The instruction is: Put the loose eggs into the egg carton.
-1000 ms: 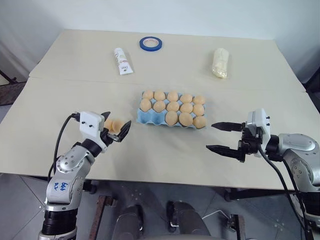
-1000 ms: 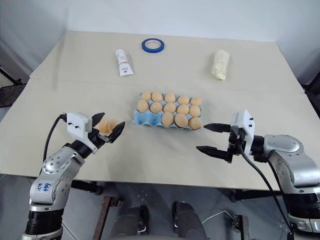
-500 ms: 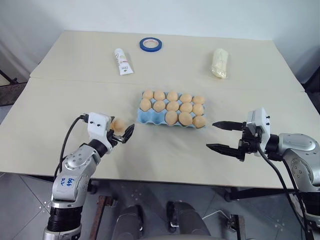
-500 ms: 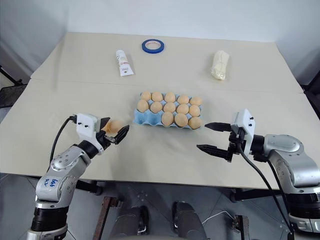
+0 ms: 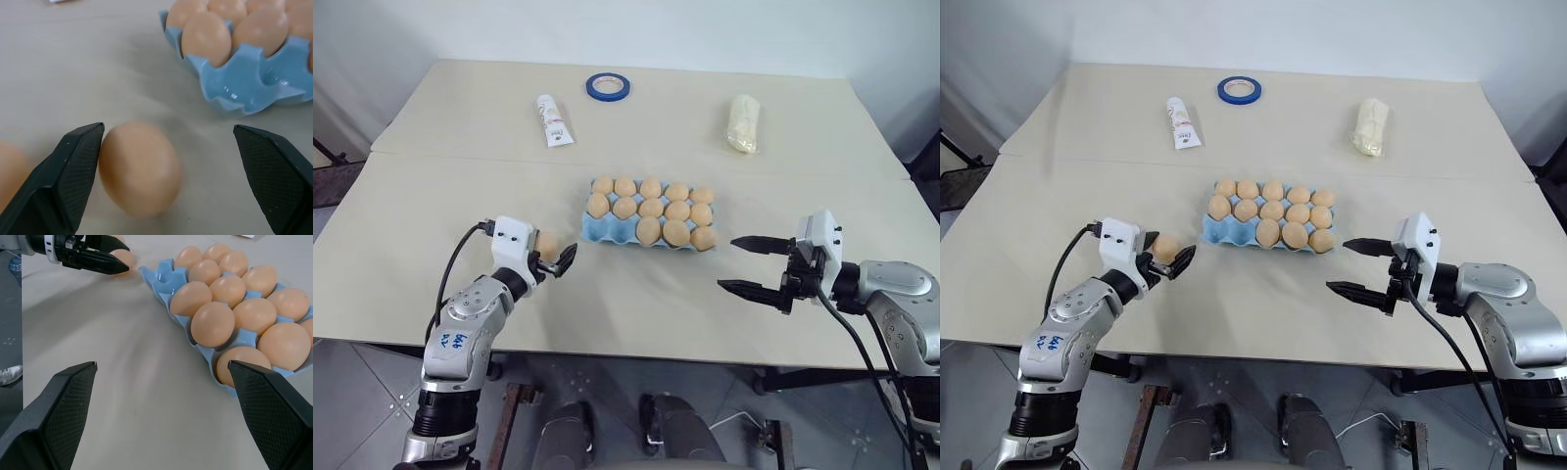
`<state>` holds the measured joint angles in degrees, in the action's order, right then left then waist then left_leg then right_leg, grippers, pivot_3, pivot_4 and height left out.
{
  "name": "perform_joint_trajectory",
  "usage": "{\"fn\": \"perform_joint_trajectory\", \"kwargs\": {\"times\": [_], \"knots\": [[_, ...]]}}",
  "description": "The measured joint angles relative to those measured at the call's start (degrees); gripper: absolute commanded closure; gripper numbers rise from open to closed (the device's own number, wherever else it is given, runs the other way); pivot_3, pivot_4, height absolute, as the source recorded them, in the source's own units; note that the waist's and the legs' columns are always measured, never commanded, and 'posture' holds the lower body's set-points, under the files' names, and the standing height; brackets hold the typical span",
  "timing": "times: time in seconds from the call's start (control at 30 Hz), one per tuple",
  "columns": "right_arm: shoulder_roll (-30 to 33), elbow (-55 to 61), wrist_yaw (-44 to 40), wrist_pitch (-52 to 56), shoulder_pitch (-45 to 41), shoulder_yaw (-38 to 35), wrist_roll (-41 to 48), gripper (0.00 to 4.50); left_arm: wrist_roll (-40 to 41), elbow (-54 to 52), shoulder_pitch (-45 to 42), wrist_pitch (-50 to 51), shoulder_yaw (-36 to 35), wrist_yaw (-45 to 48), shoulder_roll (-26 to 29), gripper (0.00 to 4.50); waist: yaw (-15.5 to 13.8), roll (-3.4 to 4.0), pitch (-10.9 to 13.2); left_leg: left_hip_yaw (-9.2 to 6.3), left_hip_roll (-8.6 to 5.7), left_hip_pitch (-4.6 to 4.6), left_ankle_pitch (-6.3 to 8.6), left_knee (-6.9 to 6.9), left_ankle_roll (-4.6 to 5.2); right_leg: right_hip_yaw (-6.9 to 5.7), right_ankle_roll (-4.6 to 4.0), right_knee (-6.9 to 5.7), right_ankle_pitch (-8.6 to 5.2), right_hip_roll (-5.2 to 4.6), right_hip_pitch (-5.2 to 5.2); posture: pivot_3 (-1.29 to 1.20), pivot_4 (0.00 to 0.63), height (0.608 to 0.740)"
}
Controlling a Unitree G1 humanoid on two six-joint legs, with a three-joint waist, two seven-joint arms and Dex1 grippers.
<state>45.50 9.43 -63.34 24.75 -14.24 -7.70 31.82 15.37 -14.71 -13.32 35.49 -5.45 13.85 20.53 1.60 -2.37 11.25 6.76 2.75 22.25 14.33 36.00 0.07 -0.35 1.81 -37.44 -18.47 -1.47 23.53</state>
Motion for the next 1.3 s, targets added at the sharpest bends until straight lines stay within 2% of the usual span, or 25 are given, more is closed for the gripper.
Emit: {"fn": "perform_joint_trajectory", "kwargs": {"times": [0.13,0.17,0.23,0.43,0.5,0.63,0.77,0.93,1.1,1.3], "knots": [[0.0,0.0,0.2,-0.3,0.0,0.0,-0.3,0.02,-0.4,1.1,-1.0,0.0,0.7,0.1,-0.1,0.0,-0.1,0.0,0.0,0.0,-0.01,0.0,0.0,0.02,0.0,0.0,0.0,0.0,0.0,-0.01,-0.01,0.0,0.15,0.74],[0.0,0.0,0.3,-0.5,0.0,0.0,-0.4,0.0,-0.7,1.8,-1.4,0.1,1.0,0.2,-0.1,0.19,-0.1,0.0,0.0,0.0,-0.02,0.0,0.0,0.02,0.0,0.0,0.0,0.0,0.0,-0.01,-0.01,0.0,0.15,0.74],[-0.1,-0.1,0.4,-0.8,0.1,0.0,-0.4,0.0,-1.2,2.7,-1.9,0.2,1.9,0.4,-0.1,0.64,0.0,0.0,0.0,0.0,-0.01,0.0,0.0,0.02,0.0,0.01,0.0,0.0,0.0,-0.01,-0.01,0.0,0.15,0.74],[-0.1,-0.2,1.0,-1.0,0.3,0.0,-0.4,0.0,-2.1,4.5,-2.8,0.9,2.8,0.4,-0.6,2.6,-0.1,0.0,0.0,0.0,0.0,0.02,0.0,-0.01,0.0,0.0,0.0,0.0,0.0,-0.01,0.02,0.0,0.15,0.74],[-0.1,-0.2,1.2,-1.1,0.6,0.0,-0.4,0.0,-2.1,4.5,-3.5,1.0,2.7,0.6,-0.6,2.87,-0.1,0.0,0.0,0.0,-0.01,0.02,0.0,0.01,0.0,0.0,0.0,0.0,0.0,-0.01,0.01,0.0,0.15,0.74],[-0.1,-0.4,1.6,-1.1,1.5,0.0,-0.4,0.0,-1.9,4.4,-4.3,-0.2,2.5,1.4,-0.8,2.91,0.0,0.0,0.0,0.01,-0.01,0.01,0.0,0.01,0.0,0.01,0.0,0.0,0.0,-0.01,0.01,0.0,0.15,0.74],[-0.1,-0.4,1.9,-1.1,1.5,0.0,-0.4,0.0,-1.5,3.8,-6.1,-3.3,2.7,2.5,-3.5,2.91,-0.1,0.0,0.0,0.0,-0.02,0.02,0.0,0.02,-0.01,0.0,0.01,0.0,0.0,-0.01,0.0,0.0,0.15,0.74],[-0.1,-0.1,3.0,-1.1,1.9,0.0,-0.4,0.0,-1.8,3.5,-8.9,-7.5,5.8,5.3,-4.3,2.91,-0.1,0.0,0.0,0.01,-0.03,0.03,0.0,0.01,0.0,0.0,0.03,0.01,0.01,0.0,0.0,0.0,0.15,0.74],[-0.1,1.3,4.1,-1.1,3.5,-0.6,-0.4,0.0,-1.8,4.3,-12.4,-10.8,7.1,6.5,-7.3,2.91,-0.1,0.0,0.0,0.02,-0.03,0.02,-0.01,0.03,0.0,0.01,0.04,0.0,0.01,0.01,0.0,0.0,0.15,0.74],[-0.2,2.2,5.3,-1.1,4.3,-1.7,-0.3,0.0,-2.5,11.3,-15.1,-14.9,9.2,7.6,-11.2,2.91,-0.1,0.0,0.0,0.02,-0.05,0.03,-0.02,0.07,0.01,0.02,0.08,0.0,0.03,0.02,-0.02,0.0,0.15,0.74]]}}
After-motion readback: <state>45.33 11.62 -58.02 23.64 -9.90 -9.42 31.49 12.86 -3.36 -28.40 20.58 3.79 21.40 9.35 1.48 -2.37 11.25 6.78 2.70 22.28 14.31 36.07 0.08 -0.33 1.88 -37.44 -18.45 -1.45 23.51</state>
